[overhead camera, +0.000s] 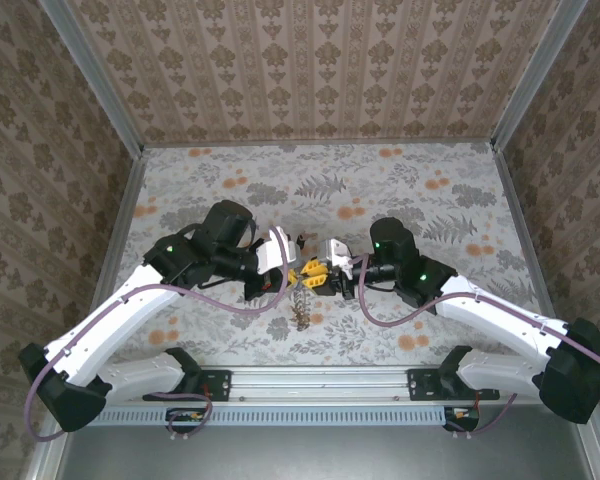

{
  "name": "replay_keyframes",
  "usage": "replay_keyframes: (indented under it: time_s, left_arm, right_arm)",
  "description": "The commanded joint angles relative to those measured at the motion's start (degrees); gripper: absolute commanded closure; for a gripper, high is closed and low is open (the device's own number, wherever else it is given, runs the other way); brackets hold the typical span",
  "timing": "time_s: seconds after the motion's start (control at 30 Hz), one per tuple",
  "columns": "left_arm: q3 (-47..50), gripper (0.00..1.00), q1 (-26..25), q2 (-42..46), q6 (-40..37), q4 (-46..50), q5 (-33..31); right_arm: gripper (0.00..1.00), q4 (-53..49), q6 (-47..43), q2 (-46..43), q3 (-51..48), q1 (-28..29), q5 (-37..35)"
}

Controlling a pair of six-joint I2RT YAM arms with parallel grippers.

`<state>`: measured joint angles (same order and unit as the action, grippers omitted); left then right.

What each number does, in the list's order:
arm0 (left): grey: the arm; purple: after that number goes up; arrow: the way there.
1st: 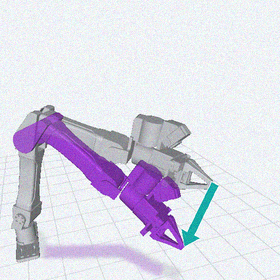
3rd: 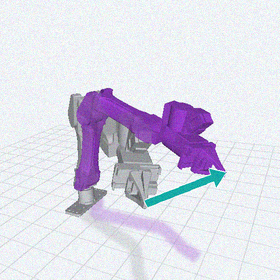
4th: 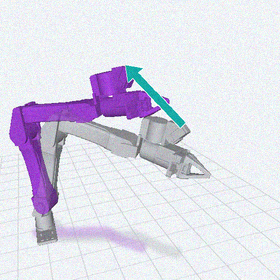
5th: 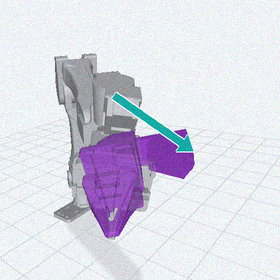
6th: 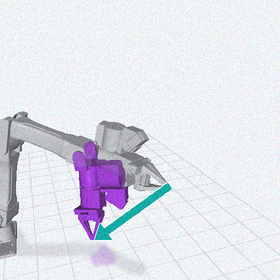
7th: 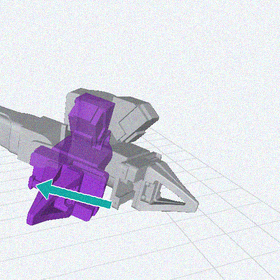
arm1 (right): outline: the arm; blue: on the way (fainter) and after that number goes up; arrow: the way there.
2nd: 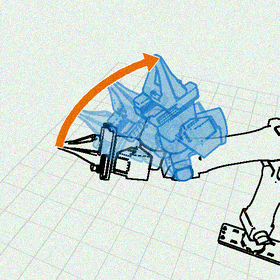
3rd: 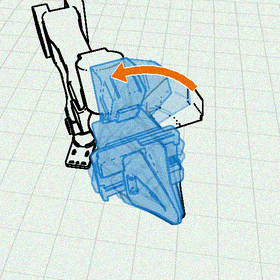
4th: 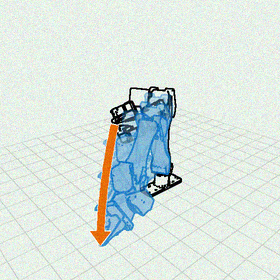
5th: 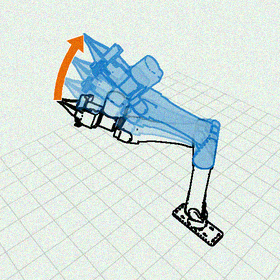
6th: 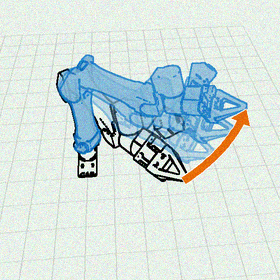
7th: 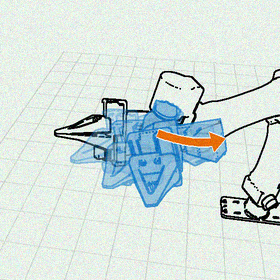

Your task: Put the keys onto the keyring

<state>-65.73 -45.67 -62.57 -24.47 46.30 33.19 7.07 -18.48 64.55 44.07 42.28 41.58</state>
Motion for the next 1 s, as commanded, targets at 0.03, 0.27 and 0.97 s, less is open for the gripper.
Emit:
replay_keyframes:
  time_s: [0.03,0.27,0.97]
  left_arm:
    - [-1.4,1.00,-0.1,-0.6,-1.0,-0.7,2.2]
    - [-1.5,1.00,0.1,0.3,0.7,-1.8,0.4]
    - [5.7,0.66,2.3,8.8,7.6,-12.2,3.3]
  right_arm:
    - [0.84,-1.4,-1.0,-0.7,1.5,0.3,0.0]
    - [1.00,3.5,2.0,-0.3,-0.1,0.2,1.6]
    - [1.00,39.9,23.4,2.2,-8.3,-0.1,4.8]
